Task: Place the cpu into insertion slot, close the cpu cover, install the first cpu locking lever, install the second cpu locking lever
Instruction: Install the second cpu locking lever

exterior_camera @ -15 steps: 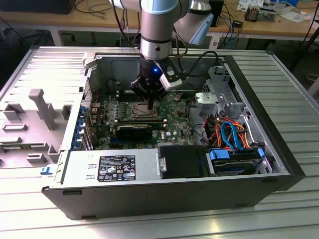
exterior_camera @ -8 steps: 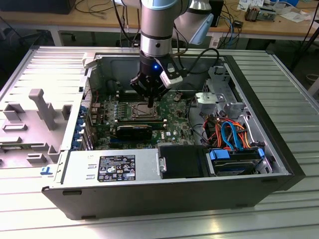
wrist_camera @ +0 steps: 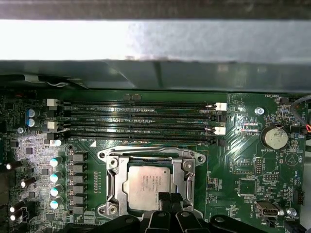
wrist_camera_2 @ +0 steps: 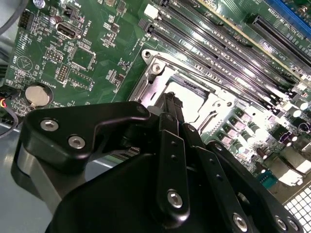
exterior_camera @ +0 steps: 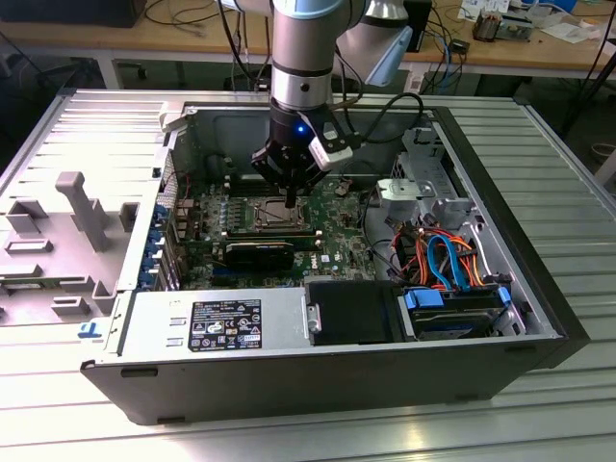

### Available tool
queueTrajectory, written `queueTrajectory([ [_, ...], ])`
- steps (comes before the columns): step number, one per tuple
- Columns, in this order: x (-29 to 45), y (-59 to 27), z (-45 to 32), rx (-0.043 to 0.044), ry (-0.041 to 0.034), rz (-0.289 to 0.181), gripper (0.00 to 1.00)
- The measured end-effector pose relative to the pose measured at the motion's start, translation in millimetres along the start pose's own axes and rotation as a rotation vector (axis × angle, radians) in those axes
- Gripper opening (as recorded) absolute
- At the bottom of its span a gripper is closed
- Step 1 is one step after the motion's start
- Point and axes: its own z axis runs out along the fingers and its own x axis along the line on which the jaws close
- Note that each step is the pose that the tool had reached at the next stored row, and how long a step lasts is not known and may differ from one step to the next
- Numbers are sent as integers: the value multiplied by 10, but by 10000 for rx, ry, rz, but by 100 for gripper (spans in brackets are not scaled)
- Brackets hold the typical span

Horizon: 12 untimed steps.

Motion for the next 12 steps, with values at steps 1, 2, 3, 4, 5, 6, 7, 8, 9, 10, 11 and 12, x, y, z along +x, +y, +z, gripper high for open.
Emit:
queueTrajectory([
  [1, 0, 0, 0, -1, -1, 0, 11],
  [2, 0, 0, 0, -1, -1, 0, 11],
  [3, 0, 0, 0, -1, -1, 0, 11],
  [4, 0, -7, -1, 3, 1, -1, 11],
  [5, 0, -16, 1, 2, 0, -1, 11],
  [6, 0, -30, 3, 0, 0, 0, 11],
  [7, -12, -74, 8, -1, 2, 1, 11],
  [8, -25, -110, 13, -2, 5, 0, 11],
  [9, -31, -132, 16, -2, 7, -1, 11],
  [10, -33, -155, 18, 0, 9, -1, 11],
  [11, -33, -184, 22, -1, 8, -1, 11],
  [12, -33, -213, 26, -1, 8, -1, 11],
])
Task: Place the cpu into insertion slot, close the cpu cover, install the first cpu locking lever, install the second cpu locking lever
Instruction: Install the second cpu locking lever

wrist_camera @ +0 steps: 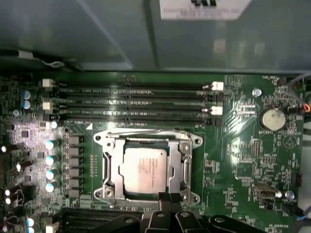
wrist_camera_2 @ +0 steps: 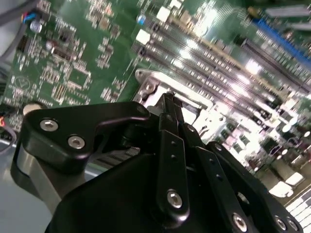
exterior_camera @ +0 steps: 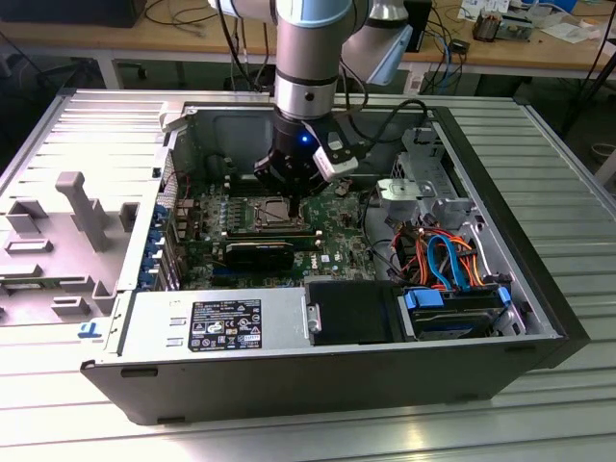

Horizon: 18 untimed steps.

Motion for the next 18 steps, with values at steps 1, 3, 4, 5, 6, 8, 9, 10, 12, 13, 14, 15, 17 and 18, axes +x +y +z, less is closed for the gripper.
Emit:
queueTrajectory([
  [1, 0, -18, 3, 0, 0, 1, 11],
  [3, -3, -61, 14, 1, 2, 1, 11],
  [4, -9, -77, 20, 0, 3, 1, 11],
  [5, -19, -89, 25, 0, 6, 1, 11],
  [6, -33, -98, 27, 0, 10, -1, 11],
  [8, -51, -128, 41, 0, 12, -4, 11],
  [9, -50, -140, 53, -17, 7, -61, 11],
  [10, -49, -148, 62, -62, 1, -111, 11],
  [12, -38, -167, 81, -185, -13, -210, 11],
  [13, -28, -180, 91, -269, -22, -286, 11],
  [14, -8, -195, 99, -385, -31, -350, 11],
  [15, 7, -205, 103, -431, -35, -367, 11],
  [17, 57, -243, 114, -539, -42, -407, 11],
  [18, 67, -264, 118, -558, -45, -428, 11],
])
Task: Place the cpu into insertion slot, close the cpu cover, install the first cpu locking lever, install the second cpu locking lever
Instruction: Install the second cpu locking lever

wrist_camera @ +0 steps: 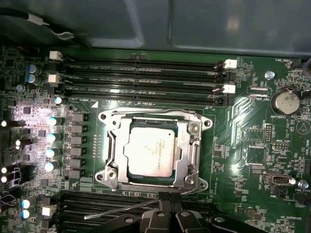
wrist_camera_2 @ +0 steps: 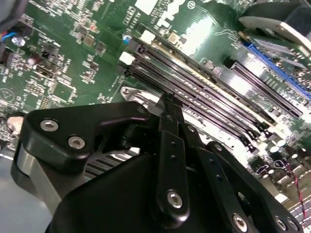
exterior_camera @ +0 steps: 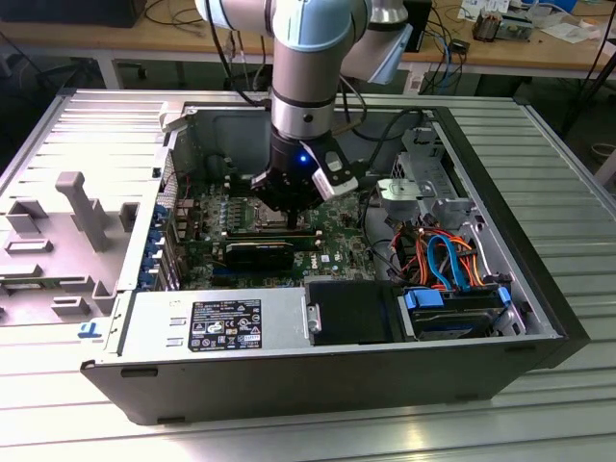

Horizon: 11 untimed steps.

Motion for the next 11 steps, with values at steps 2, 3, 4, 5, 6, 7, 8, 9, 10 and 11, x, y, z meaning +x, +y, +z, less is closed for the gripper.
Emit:
queueTrajectory([
  [2, 21, -49, 5, -26, -3, -53, 11],
  [3, 31, -60, 9, -48, -5, -76, 11],
  [4, 40, -64, 12, -73, -10, -107, 11],
  [5, 48, -64, 13, -90, -11, -138, 11],
  [6, 57, -64, 13, -148, -14, -170, 11],
  [7, 59, -78, 12, -201, -24, -172, 11],
  [8, 52, -90, 1, -198, -19, -171, 11],
  [9, 33, -99, -1, -200, -11, -170, 11],
  [10, 8, -107, -2, -200, 2, -171, 11],
  [11, -29, -117, -4, -199, 24, -173, 11],
])
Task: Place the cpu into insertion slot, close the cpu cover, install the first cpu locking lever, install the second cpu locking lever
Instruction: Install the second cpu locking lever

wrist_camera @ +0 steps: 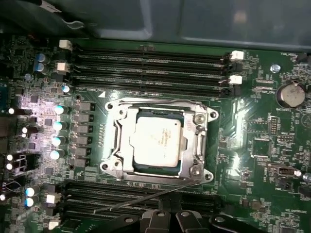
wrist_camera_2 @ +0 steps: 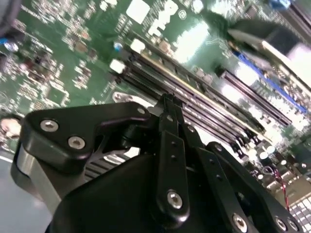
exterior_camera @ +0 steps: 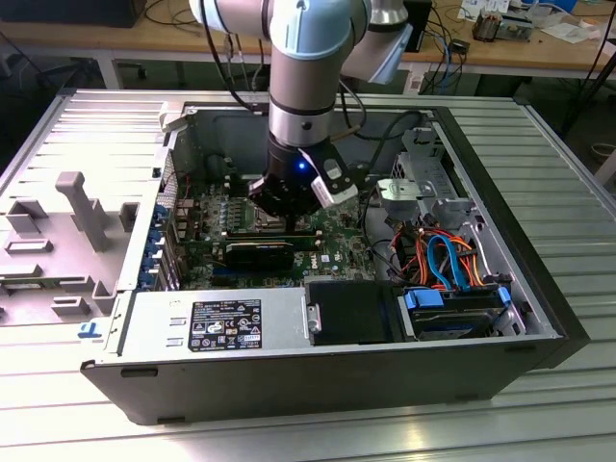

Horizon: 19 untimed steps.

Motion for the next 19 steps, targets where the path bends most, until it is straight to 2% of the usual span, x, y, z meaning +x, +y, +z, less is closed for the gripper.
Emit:
queueTrajectory([
  [2, -55, -9, -3, -11, 28, -1, 11],
  [4, -79, -12, -11, -55, 34, -3, 11],
  [5, -80, -11, -15, -105, 30, -5, 11],
  [7, -79, -9, -18, -294, 12, -14, 11],
  [9, -66, -7, -17, -563, -12, -22, 11],
  [10, -27, -6, -17, -929, -44, -41, 11],
  [11, 0, -9, -15, -1198, -69, -53, 11],
  [13, 28, -34, -13, -1323, -81, -58, 11],
  [15, 55, -102, -11, -1464, -94, -66, 11],
  [17, 76, -141, -13, -1705, -117, -74, 11],
  [19, 95, -154, -14, -1905, -139, -84, 11],
])
